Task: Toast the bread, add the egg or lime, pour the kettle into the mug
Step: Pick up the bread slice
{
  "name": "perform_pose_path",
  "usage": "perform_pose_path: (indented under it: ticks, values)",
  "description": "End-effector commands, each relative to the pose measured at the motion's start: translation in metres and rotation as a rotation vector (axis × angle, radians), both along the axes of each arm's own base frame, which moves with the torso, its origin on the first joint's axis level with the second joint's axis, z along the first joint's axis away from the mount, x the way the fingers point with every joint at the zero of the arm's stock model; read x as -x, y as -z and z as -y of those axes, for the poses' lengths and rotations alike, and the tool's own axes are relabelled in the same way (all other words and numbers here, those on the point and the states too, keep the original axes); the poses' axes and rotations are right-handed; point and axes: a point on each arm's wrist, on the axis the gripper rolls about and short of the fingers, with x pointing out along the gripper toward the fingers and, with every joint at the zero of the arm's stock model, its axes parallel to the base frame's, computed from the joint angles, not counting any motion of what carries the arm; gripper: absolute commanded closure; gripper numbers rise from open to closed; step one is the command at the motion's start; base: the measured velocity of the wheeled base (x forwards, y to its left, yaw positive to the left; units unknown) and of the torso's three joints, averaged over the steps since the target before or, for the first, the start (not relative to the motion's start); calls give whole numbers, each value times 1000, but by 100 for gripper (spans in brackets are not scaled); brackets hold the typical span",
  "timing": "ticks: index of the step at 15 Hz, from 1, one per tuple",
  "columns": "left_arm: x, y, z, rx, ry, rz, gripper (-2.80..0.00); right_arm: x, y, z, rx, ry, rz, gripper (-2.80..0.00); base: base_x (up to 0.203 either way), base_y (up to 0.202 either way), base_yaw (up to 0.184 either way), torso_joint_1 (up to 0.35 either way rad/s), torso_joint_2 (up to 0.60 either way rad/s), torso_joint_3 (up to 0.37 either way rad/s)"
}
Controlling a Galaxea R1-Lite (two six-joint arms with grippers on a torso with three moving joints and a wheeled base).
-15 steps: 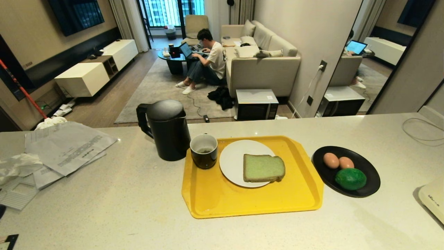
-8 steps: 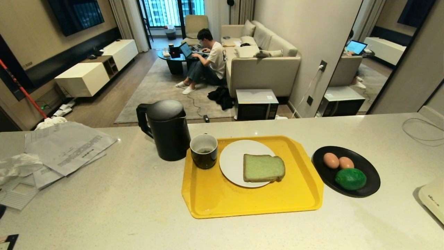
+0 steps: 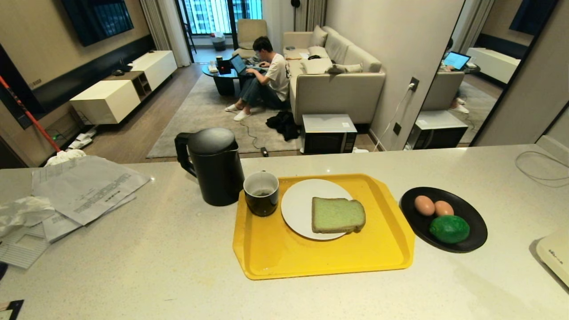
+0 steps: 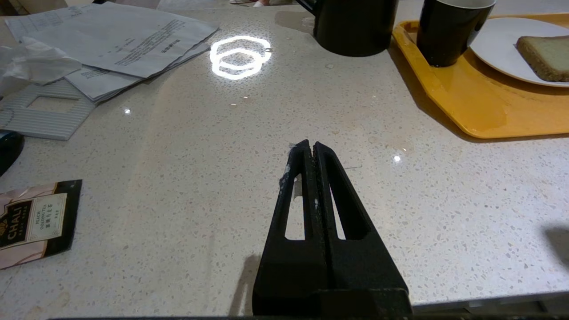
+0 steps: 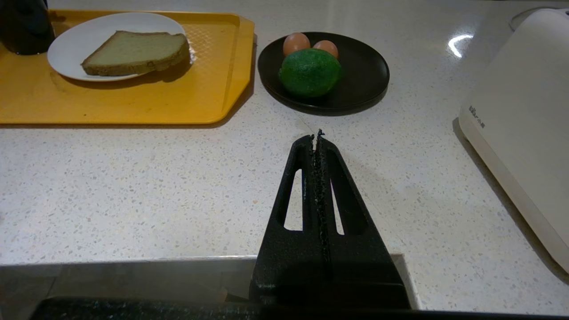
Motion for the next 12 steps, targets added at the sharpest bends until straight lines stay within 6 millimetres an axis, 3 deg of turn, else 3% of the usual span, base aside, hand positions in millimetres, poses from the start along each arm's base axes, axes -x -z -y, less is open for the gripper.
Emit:
perform_pose_path:
  ticks: [1,12]
  values:
    - [0,0,0,0,-1,2,0,0,0,0,-1,1,1,0,0,0,0,0,0,0]
    - [0,0,0,0,-1,1,0,2,-6,-1,85,-38,15,0,0,0,0,0,0,0]
